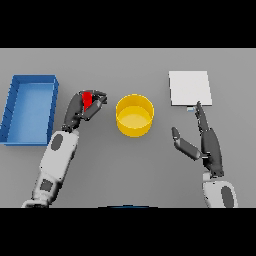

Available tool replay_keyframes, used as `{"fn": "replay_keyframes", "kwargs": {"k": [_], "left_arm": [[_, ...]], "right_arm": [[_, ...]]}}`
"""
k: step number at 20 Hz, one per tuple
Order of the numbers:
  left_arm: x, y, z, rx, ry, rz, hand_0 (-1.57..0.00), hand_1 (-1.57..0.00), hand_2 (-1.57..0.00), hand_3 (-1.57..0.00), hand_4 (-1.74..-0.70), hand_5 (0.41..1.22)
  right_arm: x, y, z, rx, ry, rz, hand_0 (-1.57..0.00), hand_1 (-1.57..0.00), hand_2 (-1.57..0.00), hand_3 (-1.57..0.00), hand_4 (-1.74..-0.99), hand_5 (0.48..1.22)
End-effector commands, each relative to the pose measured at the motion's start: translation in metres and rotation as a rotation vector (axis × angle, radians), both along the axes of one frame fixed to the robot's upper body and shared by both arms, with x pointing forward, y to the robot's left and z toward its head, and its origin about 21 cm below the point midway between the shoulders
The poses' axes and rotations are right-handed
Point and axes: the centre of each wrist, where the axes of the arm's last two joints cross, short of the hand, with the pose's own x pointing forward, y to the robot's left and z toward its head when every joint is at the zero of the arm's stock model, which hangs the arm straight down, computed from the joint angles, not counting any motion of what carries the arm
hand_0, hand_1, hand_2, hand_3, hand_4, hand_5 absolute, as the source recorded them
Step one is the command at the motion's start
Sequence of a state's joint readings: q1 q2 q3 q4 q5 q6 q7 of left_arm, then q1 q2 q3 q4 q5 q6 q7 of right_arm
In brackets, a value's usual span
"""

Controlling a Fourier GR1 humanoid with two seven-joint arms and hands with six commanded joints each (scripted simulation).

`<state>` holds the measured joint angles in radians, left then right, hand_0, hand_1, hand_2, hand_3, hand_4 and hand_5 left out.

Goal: Pick up the red beaker and tilt it to pour out 1 green nut into yellow bowl. Pick up the yellow bowl and place it on the metallic measuring scale.

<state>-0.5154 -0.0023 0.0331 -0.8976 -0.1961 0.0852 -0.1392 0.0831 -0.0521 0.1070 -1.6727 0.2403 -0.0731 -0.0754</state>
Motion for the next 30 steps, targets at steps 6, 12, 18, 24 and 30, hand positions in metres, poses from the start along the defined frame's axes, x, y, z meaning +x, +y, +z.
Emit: {"fn": "replay_keyframes", "kwargs": {"k": [6,12,18,24,30], "left_arm": [[-0.001,-0.004,0.007,-0.076,-0.064,0.042,-1.49,-1.50,-1.50,-1.47,-1.64,1.132],[0.002,-0.009,0.042,-0.046,-0.151,0.028,-1.55,-1.55,-1.55,-1.54,-1.72,1.114],[0.012,-0.016,0.077,0.281,-0.137,-0.106,-1.56,-1.56,-1.56,-1.56,-1.73,1.122],[0.022,-0.017,0.087,0.502,-0.123,-0.147,-1.57,-1.57,-1.57,-1.57,-1.74,1.117],[0.031,-0.040,0.101,0.958,-0.207,-0.238,-1.57,-1.57,-1.57,-1.57,-1.74,1.145]], "right_arm": [[-0.002,0.001,0.000,0.000,-0.012,-0.002,0.00,0.00,0.00,0.00,-1.262,0.646],[-0.003,0.003,0.002,-0.018,-0.020,0.005,0.00,0.00,0.00,0.00,-1.263,0.654],[-0.003,0.001,0.004,-0.051,-0.015,0.000,0.00,0.00,0.00,0.00,-1.256,0.674],[0.000,0.002,0.005,-0.039,-0.005,0.004,0.00,0.00,0.00,0.00,-1.255,0.681],[-0.005,0.005,0.005,-0.026,0.003,0.018,0.00,0.00,0.00,0.00,-1.262,0.694]]}}
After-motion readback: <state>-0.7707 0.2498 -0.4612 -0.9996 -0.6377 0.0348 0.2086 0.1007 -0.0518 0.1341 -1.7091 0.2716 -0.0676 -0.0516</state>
